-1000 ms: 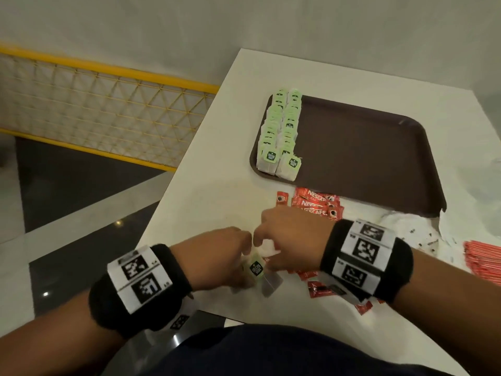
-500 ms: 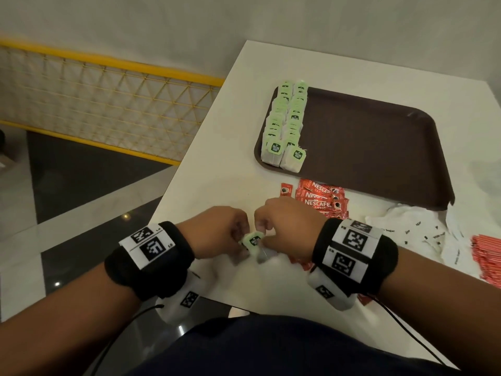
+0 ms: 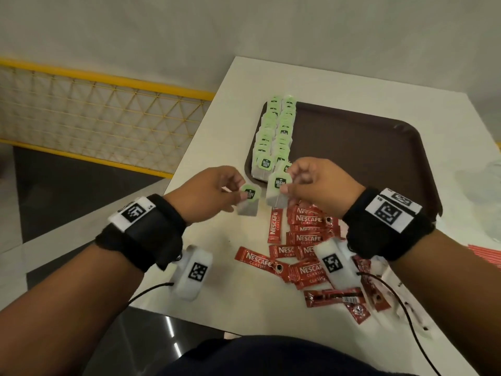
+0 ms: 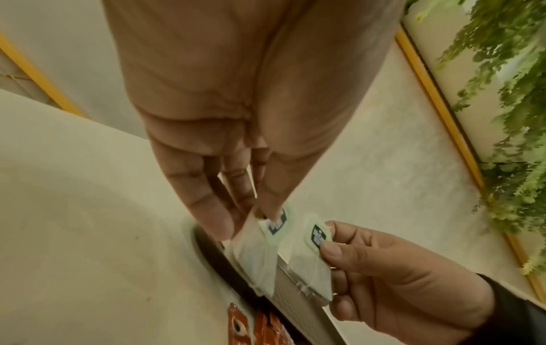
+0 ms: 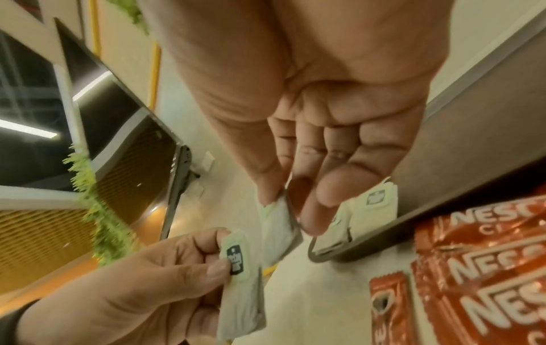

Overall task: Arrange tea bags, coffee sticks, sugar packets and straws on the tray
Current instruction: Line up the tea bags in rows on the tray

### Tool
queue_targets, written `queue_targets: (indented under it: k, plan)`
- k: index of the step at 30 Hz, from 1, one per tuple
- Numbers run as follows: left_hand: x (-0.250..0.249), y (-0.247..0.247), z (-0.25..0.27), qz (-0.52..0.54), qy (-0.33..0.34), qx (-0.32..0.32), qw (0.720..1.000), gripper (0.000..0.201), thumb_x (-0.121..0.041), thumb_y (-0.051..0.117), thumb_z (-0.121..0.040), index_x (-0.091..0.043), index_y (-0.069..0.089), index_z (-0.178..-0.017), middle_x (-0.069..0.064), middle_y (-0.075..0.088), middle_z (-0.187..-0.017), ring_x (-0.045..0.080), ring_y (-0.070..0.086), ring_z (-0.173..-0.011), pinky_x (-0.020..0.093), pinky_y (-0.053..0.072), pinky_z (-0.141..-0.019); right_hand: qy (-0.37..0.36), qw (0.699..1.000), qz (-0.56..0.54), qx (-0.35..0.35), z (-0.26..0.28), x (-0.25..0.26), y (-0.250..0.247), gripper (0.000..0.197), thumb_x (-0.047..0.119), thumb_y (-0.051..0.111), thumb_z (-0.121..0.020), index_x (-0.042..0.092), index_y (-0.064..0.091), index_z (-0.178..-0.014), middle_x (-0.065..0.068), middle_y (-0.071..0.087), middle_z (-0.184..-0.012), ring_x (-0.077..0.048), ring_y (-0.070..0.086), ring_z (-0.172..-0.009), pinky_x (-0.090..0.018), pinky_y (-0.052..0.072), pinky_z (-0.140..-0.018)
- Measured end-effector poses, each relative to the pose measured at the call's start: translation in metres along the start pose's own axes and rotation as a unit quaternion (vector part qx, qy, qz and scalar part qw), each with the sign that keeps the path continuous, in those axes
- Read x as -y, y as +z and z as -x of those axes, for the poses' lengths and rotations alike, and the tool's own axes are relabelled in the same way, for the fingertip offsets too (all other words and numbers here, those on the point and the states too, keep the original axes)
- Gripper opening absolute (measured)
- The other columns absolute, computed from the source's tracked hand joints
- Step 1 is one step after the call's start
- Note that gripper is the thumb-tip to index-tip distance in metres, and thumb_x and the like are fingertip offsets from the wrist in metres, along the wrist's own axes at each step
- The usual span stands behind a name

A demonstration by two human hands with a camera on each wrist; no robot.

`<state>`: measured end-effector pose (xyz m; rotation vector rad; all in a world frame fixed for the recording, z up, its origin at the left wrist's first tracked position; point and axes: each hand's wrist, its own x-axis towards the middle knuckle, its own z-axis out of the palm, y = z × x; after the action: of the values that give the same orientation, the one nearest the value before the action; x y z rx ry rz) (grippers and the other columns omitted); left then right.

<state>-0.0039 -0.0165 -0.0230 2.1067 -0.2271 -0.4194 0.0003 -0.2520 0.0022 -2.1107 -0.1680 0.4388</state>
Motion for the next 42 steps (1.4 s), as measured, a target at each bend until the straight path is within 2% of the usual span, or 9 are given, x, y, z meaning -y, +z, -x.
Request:
queue_targets:
  k: [3,8,16,21,24,28,34,38,42]
  plan:
    - [-0.007,0.004,-0.033,0.009,0.001,-0.040,0.999,0.009,-0.010,0.069,-0.090,-0.008,0.062,-0.096,0.015,0.065,-0.100,0.015,0.062,-0.076,0.024,0.059,-0.070,0.036,0.997,-0.054,-0.037,-0.014,-0.012,-0.013,0.017,0.013,0.066,-0.089,0.005,0.059,-0.102,-0.016,0.069,-0.082,-0.016,0.066,-0.066,-0.022,0.053,-0.057]
    - [-0.014,0.009,-0.077,-0.013,-0.005,-0.062,0.998,0.012,-0.012,0.068,-0.089,-0.008,0.061,-0.099,0.007,0.061,-0.089,0.021,0.061,-0.077,0.046,0.058,-0.085,0.074,0.994,-0.053,-0.067,-0.039,-0.031,-0.020,0.010,0.016,0.065,-0.091,0.011,0.060,-0.099,-0.007,0.068,-0.082,-0.013,0.064,-0.067,-0.023,0.051,-0.056]
    - [-0.005,0.019,-0.103,-0.125,-0.008,-0.089,0.988,0.018,-0.018,0.072,-0.087,-0.018,0.056,-0.096,0.001,0.061,-0.088,0.016,0.055,-0.079,0.020,0.041,-0.063,0.073,0.994,0.045,-0.071,-0.063,-0.030,-0.010,0.020,0.018,0.068,-0.089,0.007,0.062,-0.105,-0.011,0.071,-0.089,-0.011,0.061,-0.064,-0.024,0.050,-0.057]
    - [-0.002,0.018,-0.094,-0.146,0.021,-0.128,0.981,0.033,-0.013,0.076,-0.082,-0.017,0.056,-0.109,0.001,0.059,-0.102,0.018,0.059,-0.083,0.022,0.045,-0.066,0.066,0.985,0.129,-0.090,-0.064,-0.031,-0.011,0.037,0.025,0.076,-0.080,0.018,0.055,-0.109,0.000,0.063,-0.094,-0.019,0.065,-0.082,-0.038,0.057,-0.077]
    - [-0.006,0.017,-0.088,-0.187,0.059,-0.143,0.970,0.024,-0.013,0.074,-0.084,-0.015,0.064,-0.105,0.005,0.059,-0.105,0.022,0.061,-0.089,0.029,0.046,-0.076,0.052,0.981,0.155,-0.105,-0.062,-0.030,-0.015,0.041,0.023,0.079,-0.077,0.020,0.054,-0.110,0.002,0.059,-0.094,-0.017,0.063,-0.081,-0.035,0.056,-0.076]
    - [-0.008,0.023,-0.088,-0.212,0.031,-0.113,0.970,0.019,-0.017,0.074,-0.085,-0.012,0.072,-0.103,0.006,0.061,-0.105,0.022,0.061,-0.093,0.025,0.042,-0.077,0.060,0.974,0.212,-0.060,-0.063,-0.029,-0.015,0.033,0.022,0.079,-0.077,0.020,0.060,-0.103,-0.001,0.063,-0.099,-0.019,0.064,-0.084,-0.037,0.056,-0.080]
    - [-0.003,0.028,-0.090,-0.228,0.032,-0.107,0.967,0.026,-0.024,0.078,-0.082,-0.015,0.072,-0.105,0.002,0.056,-0.098,0.017,0.054,-0.083,0.024,0.035,-0.071,0.054,0.962,0.262,-0.051,-0.067,-0.028,-0.007,0.042,0.028,0.079,-0.076,0.021,0.057,-0.111,0.002,0.059,-0.103,-0.016,0.057,-0.091,-0.024,0.042,-0.070]
    - [0.000,0.031,-0.091,-0.254,0.048,-0.111,0.960,0.026,-0.026,0.076,-0.084,-0.016,0.070,-0.107,0.003,0.056,-0.100,0.017,0.052,-0.083,0.025,0.036,-0.073,0.046,0.962,0.263,-0.055,-0.069,-0.028,-0.003,0.043,0.028,0.078,-0.076,0.020,0.054,-0.111,0.001,0.057,-0.100,-0.018,0.057,-0.090,-0.025,0.040,-0.066]
    - [0.002,0.030,-0.094,-0.263,0.046,-0.115,0.957,0.024,-0.022,0.073,-0.086,-0.015,0.069,-0.108,0.002,0.051,-0.100,0.016,0.048,-0.082,0.023,0.033,-0.073,0.037,0.957,0.279,-0.068,-0.074,-0.026,-0.003,0.045,0.024,0.077,-0.078,0.017,0.051,-0.115,-0.006,0.057,-0.111,-0.022,0.056,-0.095,-0.027,0.043,-0.074]
